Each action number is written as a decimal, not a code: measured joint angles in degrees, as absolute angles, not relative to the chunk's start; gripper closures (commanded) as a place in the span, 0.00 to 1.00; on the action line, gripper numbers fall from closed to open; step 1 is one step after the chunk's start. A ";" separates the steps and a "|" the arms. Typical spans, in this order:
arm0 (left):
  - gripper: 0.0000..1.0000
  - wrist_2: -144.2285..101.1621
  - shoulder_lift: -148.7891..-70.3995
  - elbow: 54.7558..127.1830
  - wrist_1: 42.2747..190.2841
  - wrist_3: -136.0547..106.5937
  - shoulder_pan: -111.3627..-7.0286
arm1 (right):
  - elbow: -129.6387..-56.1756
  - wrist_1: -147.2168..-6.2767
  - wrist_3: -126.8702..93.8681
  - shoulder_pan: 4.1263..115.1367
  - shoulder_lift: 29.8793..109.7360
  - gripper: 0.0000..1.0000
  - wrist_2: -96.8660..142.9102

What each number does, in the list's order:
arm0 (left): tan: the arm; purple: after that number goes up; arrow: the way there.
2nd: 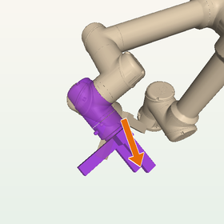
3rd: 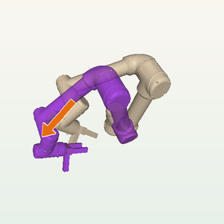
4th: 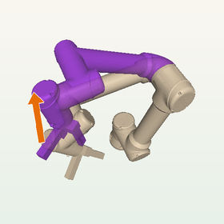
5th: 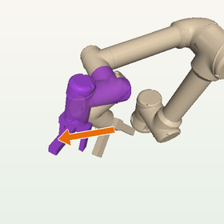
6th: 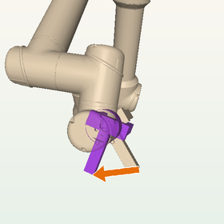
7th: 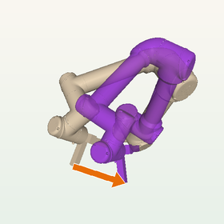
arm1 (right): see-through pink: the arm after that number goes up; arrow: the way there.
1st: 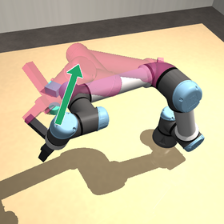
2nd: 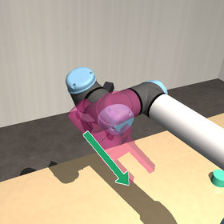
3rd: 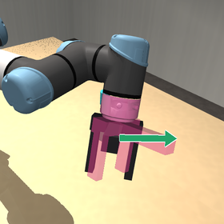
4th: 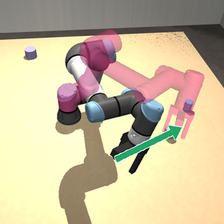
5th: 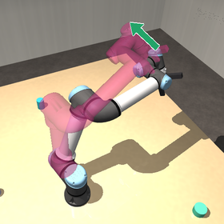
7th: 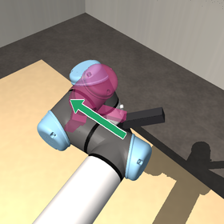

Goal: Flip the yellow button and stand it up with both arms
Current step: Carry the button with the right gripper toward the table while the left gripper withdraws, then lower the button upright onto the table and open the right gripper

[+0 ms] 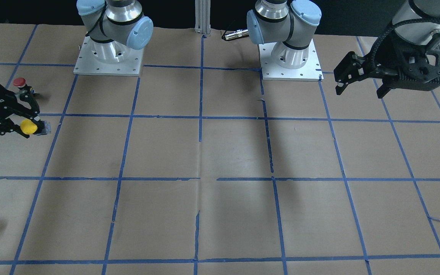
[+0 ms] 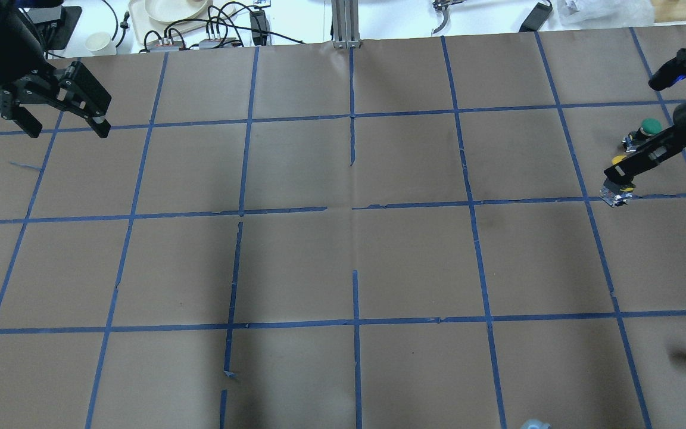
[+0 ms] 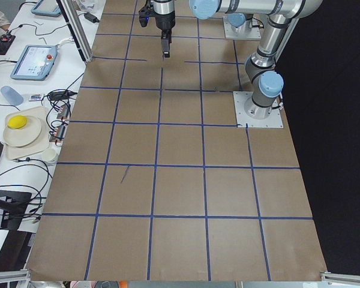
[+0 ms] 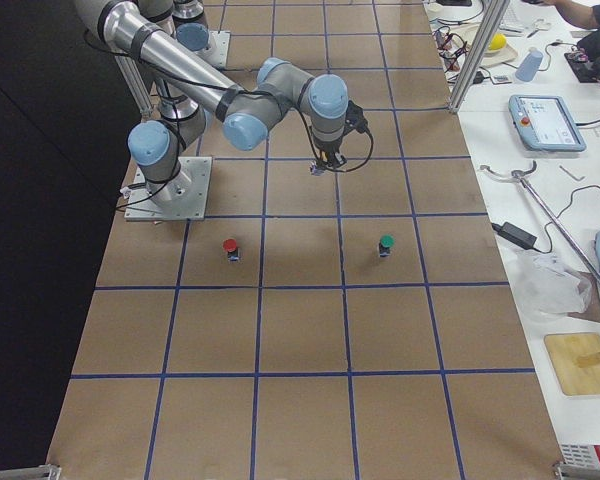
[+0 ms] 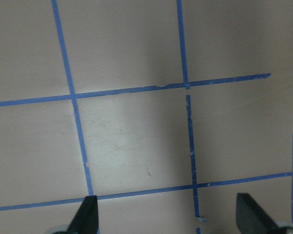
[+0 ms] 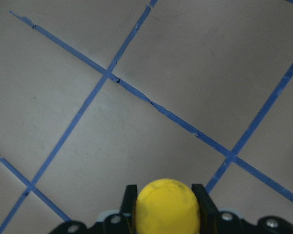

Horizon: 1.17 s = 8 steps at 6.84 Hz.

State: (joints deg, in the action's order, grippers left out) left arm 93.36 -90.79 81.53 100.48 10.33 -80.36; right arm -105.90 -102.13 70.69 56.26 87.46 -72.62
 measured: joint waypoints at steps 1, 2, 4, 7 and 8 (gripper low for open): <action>0.00 94.08 -90.51 81.65 100.52 5.97 -84.17 | -106.02 -102.98 78.41 53.40 86.44 0.78 -73.40; 0.00 94.12 -89.86 82.42 100.34 3.68 -88.12 | -106.05 -104.17 86.04 50.98 85.41 0.78 -73.80; 0.00 91.89 -87.76 84.67 98.53 2.80 -89.49 | -106.06 -105.16 101.64 46.10 82.28 0.78 -73.87; 0.00 89.06 -86.32 85.82 96.70 4.48 -85.09 | -106.00 -107.33 118.75 42.08 75.99 0.78 -73.44; 0.00 89.01 -85.99 86.75 96.60 4.27 -85.45 | -106.00 -107.44 122.50 41.91 74.57 0.78 -73.33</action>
